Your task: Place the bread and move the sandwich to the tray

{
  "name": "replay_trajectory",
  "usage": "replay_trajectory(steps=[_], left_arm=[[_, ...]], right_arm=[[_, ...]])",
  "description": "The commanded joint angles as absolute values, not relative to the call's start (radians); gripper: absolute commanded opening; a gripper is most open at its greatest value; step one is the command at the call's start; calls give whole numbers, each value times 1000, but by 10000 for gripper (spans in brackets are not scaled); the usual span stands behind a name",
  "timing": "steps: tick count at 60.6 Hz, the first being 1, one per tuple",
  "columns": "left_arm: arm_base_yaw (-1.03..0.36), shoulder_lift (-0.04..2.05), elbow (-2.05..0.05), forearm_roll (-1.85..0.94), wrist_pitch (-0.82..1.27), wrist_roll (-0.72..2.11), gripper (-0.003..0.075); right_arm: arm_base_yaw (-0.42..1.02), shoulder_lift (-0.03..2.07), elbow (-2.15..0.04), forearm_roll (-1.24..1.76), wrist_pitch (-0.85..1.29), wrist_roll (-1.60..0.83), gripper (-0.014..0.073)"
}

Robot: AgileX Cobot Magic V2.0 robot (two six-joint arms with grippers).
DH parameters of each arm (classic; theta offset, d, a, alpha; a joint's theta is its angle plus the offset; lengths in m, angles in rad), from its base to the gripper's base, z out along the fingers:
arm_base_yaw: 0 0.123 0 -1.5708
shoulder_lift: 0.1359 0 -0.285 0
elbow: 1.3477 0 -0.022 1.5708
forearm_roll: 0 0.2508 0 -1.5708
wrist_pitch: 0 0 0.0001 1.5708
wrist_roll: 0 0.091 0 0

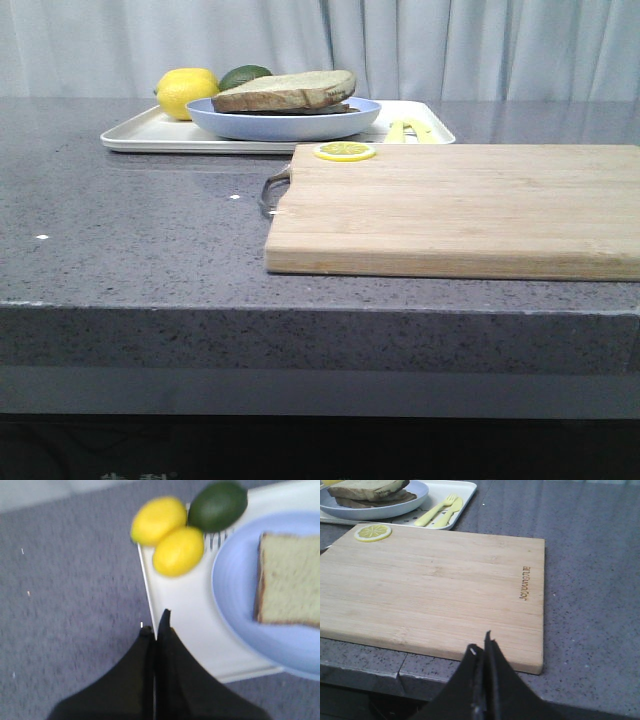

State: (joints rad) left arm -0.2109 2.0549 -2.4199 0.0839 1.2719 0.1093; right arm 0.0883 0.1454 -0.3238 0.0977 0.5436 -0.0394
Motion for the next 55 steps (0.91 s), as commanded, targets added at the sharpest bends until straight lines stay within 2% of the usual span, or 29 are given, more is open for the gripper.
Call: replay_trajectory(steps=[1, 20, 29, 55], left_arm=[[-183, 1888, -2239, 98, 1251, 92, -19], [3, 1528, -1616, 54, 1057, 86, -19], [71, 1356, -1388, 49, 941, 86, -19], [79, 865, -880, -63, 507, 86, -19]], right_arm=[[83, 155, -350, 101, 472, -43, -62], [83, 155, -350, 101, 472, -43, -62], [83, 155, -350, 101, 472, -43, -62], [83, 155, -350, 101, 472, -43, -62]])
